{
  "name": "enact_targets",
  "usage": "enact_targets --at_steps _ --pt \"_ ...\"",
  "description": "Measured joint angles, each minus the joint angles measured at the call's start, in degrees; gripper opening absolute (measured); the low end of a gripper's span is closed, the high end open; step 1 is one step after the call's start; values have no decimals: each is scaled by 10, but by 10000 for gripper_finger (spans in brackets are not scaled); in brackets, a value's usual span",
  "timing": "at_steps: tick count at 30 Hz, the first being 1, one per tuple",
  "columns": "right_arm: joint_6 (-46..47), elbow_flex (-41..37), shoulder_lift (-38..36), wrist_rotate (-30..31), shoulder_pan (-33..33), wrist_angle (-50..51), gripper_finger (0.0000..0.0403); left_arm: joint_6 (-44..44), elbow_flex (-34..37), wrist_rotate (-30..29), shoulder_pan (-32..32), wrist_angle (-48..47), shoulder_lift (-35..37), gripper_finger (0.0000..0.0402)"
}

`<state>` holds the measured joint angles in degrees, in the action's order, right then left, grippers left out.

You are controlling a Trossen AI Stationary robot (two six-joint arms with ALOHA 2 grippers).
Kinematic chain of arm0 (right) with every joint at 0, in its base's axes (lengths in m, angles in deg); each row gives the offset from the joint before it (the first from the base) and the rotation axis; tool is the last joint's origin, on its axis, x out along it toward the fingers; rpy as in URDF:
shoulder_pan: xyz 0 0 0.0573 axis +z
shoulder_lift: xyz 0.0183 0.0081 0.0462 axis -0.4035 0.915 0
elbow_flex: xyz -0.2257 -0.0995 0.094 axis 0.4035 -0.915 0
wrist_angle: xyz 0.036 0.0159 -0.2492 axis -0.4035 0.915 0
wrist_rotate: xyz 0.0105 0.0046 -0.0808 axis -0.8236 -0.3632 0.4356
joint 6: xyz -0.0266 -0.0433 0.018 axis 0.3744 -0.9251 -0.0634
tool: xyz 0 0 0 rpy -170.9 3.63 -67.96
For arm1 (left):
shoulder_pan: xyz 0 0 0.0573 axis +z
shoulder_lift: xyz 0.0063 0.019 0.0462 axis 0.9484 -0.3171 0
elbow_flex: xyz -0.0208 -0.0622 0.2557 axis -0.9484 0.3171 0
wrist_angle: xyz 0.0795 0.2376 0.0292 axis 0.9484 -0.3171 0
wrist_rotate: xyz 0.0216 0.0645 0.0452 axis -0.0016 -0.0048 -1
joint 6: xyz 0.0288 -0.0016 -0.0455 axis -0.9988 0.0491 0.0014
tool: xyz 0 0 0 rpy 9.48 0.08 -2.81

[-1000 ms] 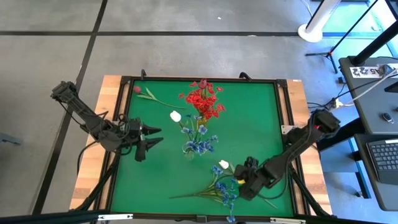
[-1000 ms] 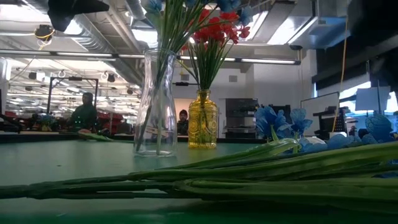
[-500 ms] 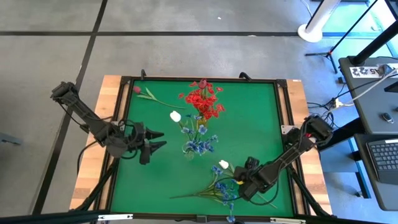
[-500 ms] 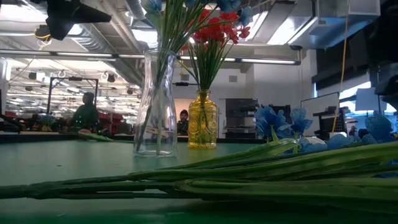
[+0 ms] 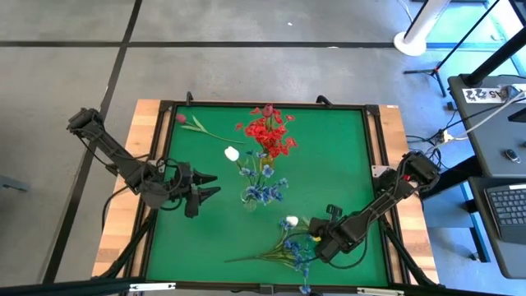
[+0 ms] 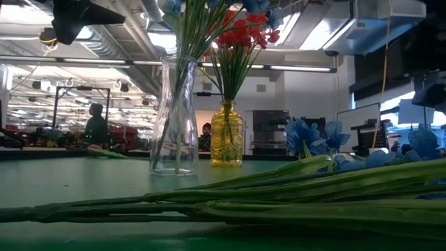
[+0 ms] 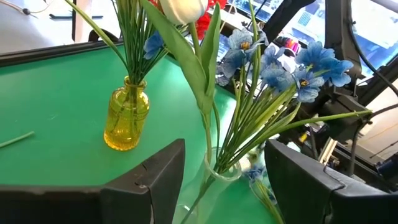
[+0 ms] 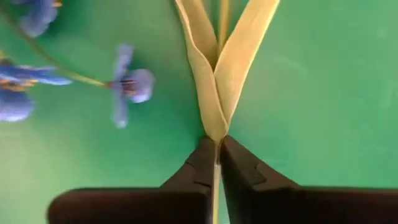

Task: Sort flowers into vase by color
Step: Put the white flower into the transparent flower vase

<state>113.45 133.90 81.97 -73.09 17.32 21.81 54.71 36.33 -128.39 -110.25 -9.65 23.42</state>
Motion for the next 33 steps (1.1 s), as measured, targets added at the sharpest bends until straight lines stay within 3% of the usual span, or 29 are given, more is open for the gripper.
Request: enact_targets --at_steps 4,7,11,15,19,22,26,29,33 --pt "33 -2 -41 71 -1 47 22 -3 0 0 0 0 0 214" --pt "64 -2 -88 137 1 94 8 -4 0 0 0 8 0 214" --pt "75 -1 -162 241 1 91 9 -19 0 0 0 36 0 214" --pt "30 -1 -225 336 1 40 4 -99 0 29 0 130 0 214" --pt "-70 -1 -275 410 1 -70 3 -198 0 74 0 243 0 214" --pt "-202 -1 -294 446 1 -211 3 -283 0 150 1 336 -2 214" --pt "-414 0 -298 433 1 -437 2 -370 -1 210 10 444 -27 214" --pt "-525 0 -298 406 1 -571 1 -391 -22 214 25 445 -53 214" --pt "-605 0 -298 368 0 -693 1 -392 -69 220 50 416 -105 214"
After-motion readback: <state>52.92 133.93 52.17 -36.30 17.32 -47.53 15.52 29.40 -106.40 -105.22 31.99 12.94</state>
